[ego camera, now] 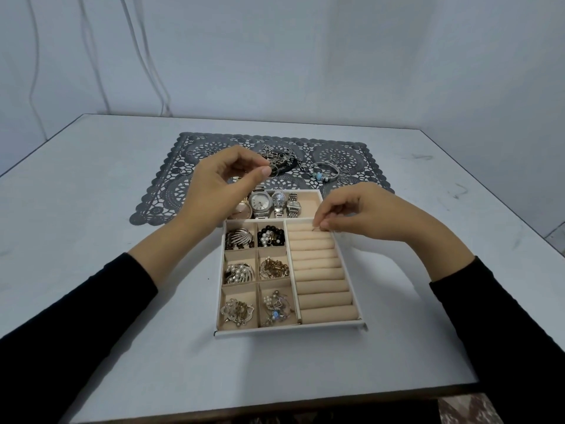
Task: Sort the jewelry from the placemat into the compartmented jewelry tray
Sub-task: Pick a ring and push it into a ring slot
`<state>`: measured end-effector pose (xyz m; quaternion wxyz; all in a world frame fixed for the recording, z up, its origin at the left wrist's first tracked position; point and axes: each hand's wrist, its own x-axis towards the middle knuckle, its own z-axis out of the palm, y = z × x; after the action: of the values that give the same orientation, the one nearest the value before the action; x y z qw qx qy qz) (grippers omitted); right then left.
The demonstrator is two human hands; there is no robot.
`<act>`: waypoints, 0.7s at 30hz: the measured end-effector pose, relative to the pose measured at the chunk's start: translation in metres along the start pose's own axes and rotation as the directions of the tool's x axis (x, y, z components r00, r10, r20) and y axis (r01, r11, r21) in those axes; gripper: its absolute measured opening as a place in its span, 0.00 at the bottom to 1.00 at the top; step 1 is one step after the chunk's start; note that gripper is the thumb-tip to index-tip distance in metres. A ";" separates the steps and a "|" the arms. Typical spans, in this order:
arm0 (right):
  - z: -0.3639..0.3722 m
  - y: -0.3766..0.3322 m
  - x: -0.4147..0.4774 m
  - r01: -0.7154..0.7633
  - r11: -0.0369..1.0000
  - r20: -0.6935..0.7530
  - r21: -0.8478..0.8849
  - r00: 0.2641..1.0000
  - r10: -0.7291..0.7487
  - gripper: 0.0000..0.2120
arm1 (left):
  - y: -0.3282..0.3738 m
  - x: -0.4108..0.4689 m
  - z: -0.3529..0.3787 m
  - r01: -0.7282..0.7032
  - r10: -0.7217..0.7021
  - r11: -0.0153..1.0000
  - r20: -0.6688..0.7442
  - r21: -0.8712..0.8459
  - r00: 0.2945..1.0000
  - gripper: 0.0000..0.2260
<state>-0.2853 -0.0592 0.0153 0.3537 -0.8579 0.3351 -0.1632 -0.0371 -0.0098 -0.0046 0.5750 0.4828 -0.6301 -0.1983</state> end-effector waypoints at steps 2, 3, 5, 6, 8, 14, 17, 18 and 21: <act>0.001 -0.001 0.001 -0.009 1.000 -0.008 0.019 1.000 0.009 0.05 | -0.001 0.000 0.000 -0.001 0.001 1.000 0.000 0.003 1.000 0.04; 0.002 -0.001 0.002 -0.010 1.000 -0.009 0.021 1.000 0.010 0.05 | -0.001 -0.001 0.000 -0.002 0.002 1.000 0.000 0.003 1.000 0.04; 0.003 -0.003 0.003 -0.009 1.000 -0.003 0.011 1.000 0.009 0.04 | -0.001 -0.001 0.000 -0.006 0.006 1.000 0.001 0.004 1.000 0.04; 0.003 -0.003 0.004 -0.010 1.000 0.001 0.002 1.000 0.010 0.04 | -0.001 -0.001 0.000 -0.007 0.007 1.000 0.002 0.005 1.000 0.04; 0.003 -0.004 0.005 -0.016 1.000 0.010 -0.010 1.000 0.016 0.04 | 0.000 -0.001 0.000 0.000 0.000 1.000 0.002 0.002 1.000 0.04; 0.003 -0.003 0.006 -0.020 0.998 0.012 -0.062 1.000 0.021 0.04 | 0.002 -0.003 0.001 0.019 -0.019 1.000 0.009 -0.018 1.000 0.04; 0.004 -0.003 0.007 -0.031 0.995 0.004 -0.091 0.999 0.032 0.05 | 0.003 -0.003 0.002 0.029 -0.029 0.999 0.010 -0.038 1.000 0.04; 0.004 -0.003 0.007 -0.033 0.995 0.004 -0.091 0.999 0.034 0.05 | 0.003 -0.003 0.001 0.028 -0.028 0.999 0.012 -0.036 1.000 0.03; 0.004 -0.002 0.006 -0.028 0.999 -0.006 -0.042 1.000 0.027 0.04 | 0.005 -0.004 0.002 0.027 -0.026 0.999 0.026 -0.034 0.999 0.04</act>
<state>-0.2777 -0.0598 0.0144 0.3368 -0.8600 0.3512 -0.1536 -0.0413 -0.0047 -0.0036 0.5721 0.4786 -0.6277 -0.2227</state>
